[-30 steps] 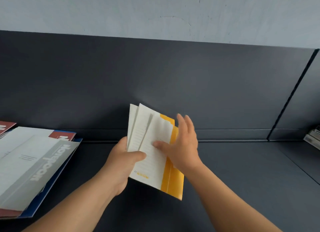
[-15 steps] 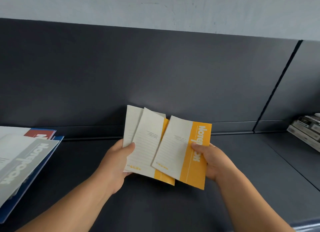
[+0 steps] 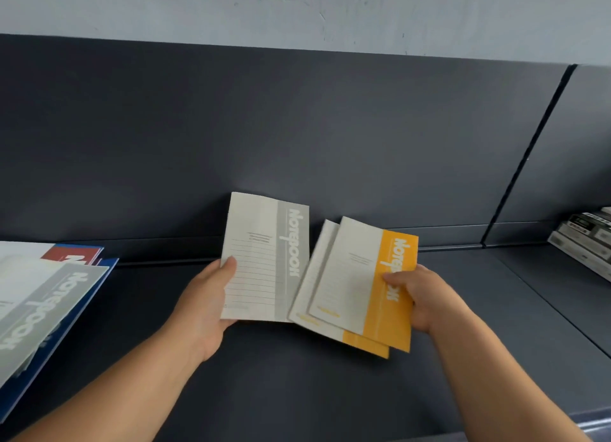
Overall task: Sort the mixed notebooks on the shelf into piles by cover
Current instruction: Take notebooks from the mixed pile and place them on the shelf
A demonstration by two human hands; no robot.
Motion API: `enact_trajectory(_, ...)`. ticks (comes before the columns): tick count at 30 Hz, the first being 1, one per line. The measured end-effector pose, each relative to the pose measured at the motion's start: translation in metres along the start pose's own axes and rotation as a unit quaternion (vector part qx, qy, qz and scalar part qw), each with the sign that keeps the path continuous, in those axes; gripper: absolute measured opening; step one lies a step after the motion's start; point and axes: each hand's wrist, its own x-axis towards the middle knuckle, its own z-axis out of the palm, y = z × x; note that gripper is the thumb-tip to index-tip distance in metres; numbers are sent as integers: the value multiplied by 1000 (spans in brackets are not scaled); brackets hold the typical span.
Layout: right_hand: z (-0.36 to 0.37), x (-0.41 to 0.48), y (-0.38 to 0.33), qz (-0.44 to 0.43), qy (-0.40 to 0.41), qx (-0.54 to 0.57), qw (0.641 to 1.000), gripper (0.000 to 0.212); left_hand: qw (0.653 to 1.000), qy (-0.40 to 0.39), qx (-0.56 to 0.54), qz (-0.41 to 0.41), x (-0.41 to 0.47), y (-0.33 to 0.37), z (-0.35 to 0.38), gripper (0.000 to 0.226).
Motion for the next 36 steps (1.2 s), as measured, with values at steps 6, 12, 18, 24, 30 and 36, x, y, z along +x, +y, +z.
enact_trajectory(6, -9, 3, -2, -6, 15, -168, 986, 38, 999, 18, -45, 10, -5, 6, -6, 20)
enact_trajectory(12, 26, -5, 0, -60, -27, -150, 987, 74, 996, -20, 85, -8, -8, -13, 23, 23)
enact_trajectory(18, 40, -16, 18, -128, -2, -440, 889, 50, 803, -71, 589, 64, -5, -49, 39, 101)
enact_trajectory(24, 50, -19, 38, -178, -20, -573, 800, 65, 712, -118, 685, 93, -4, -62, 46, 127)
enact_trajectory(30, 60, -30, 37, -191, 14, -628, 754, 69, 732, -115, 662, 113, -2, -50, 18, 121)
enact_trajectory(36, 117, -58, 34, -296, -7, -674, 677, 66, 711, -28, 678, 185, -5, -11, -54, 89)
